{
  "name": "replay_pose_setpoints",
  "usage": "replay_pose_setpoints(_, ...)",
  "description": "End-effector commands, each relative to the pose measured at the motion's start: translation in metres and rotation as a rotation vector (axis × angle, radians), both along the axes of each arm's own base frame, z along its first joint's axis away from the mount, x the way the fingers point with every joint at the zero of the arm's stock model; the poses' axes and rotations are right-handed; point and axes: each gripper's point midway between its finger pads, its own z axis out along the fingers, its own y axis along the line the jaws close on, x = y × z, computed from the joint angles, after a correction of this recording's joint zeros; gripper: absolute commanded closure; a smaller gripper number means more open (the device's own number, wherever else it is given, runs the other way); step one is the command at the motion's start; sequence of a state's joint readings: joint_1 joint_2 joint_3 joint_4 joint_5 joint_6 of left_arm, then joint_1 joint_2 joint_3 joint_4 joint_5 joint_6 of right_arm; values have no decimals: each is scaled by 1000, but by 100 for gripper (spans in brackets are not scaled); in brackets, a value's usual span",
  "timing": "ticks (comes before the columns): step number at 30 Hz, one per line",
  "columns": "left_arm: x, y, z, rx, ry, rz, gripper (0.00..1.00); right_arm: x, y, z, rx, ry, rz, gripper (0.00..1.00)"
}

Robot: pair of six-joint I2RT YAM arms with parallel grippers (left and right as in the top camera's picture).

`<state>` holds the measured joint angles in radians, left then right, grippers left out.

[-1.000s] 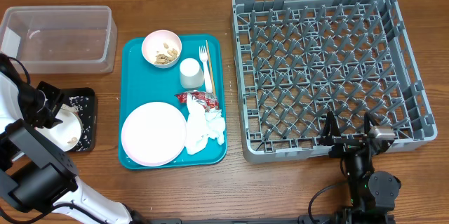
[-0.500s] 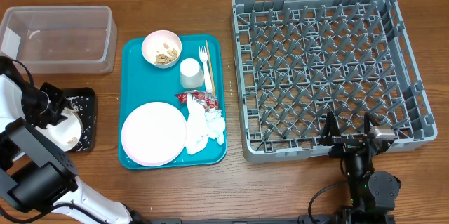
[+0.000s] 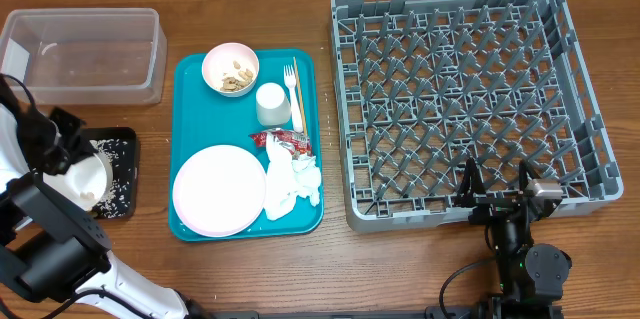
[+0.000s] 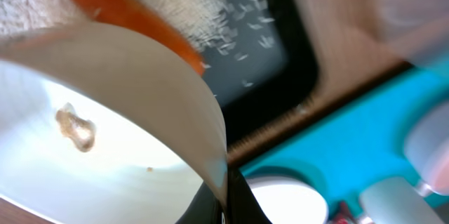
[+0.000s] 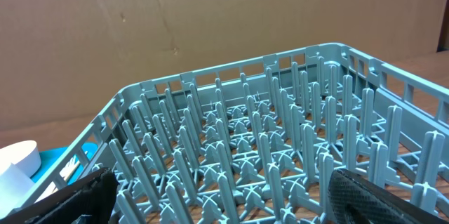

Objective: Sort waste into correct bins and load items into the dishwasher rack
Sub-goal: 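Shake the tilted bowl over the black tray to empty remaining rice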

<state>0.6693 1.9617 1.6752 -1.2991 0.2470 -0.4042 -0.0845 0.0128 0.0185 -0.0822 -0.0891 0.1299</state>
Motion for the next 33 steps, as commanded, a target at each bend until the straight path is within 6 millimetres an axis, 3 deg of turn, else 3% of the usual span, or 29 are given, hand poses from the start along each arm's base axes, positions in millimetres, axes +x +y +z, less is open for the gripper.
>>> replay_pose_setpoints(1,35,-18,53,-101,-238,-112,96,0,-2,-2,-4,-2,-10,0)
replay_pose_setpoints(6,60,-49,106,-324,-604,-255,96,0,-2,-2,-4,-2,-10,0)
replay_pose_setpoints(10,56,-44,135,-396,-818,-301,96,0,-2,-2,-4,-2,-10,0)
replay_pose_setpoints(14,37,-29,159,-401,-992,-315,96,0,-2,-2,-4,-2,-10,0)
replay_pose_setpoints(23,1,18,174,-301,-1231,-223,96,0,-2,-2,-4,-2,-10,0)
replay_pose_setpoints(33,-5,29,161,-306,-1333,-142,96,0,-2,-2,-4,-2,-10,0)
